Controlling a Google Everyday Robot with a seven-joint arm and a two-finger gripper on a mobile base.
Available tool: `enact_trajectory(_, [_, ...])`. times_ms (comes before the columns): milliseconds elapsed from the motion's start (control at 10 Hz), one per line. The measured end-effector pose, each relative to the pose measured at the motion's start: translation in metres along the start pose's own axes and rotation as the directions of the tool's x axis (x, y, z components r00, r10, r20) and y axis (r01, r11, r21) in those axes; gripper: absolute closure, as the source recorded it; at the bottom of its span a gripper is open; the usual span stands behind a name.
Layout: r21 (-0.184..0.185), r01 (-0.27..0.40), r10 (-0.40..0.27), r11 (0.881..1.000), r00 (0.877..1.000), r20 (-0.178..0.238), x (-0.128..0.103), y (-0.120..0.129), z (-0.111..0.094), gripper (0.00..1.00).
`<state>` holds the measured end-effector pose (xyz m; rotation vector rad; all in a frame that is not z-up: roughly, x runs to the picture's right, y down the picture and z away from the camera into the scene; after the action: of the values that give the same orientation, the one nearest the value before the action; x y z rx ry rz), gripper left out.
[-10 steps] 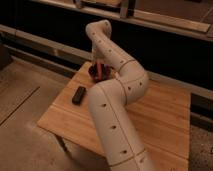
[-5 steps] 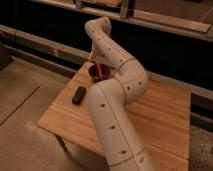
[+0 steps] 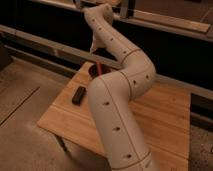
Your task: Place the pepper in the ceramic bowl
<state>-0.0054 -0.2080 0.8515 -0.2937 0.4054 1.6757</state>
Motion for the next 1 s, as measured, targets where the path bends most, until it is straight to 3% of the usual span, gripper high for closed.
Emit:
enact_trajectory(300, [-0.002, 0.001, -0.002, 1.0, 0.999, -0.035, 0.029, 0.006, -0.005, 0.2])
enact_trajectory(600, [-0.01, -0.001, 0.001, 1.0, 0.999, -0.04, 0.061, 0.008, -0.01, 0.2])
enact_trajectory(1000, [0.002, -0.02, 0.02, 1.0, 0.999, -0.037, 0.073, -0.001, -0.013, 0.2])
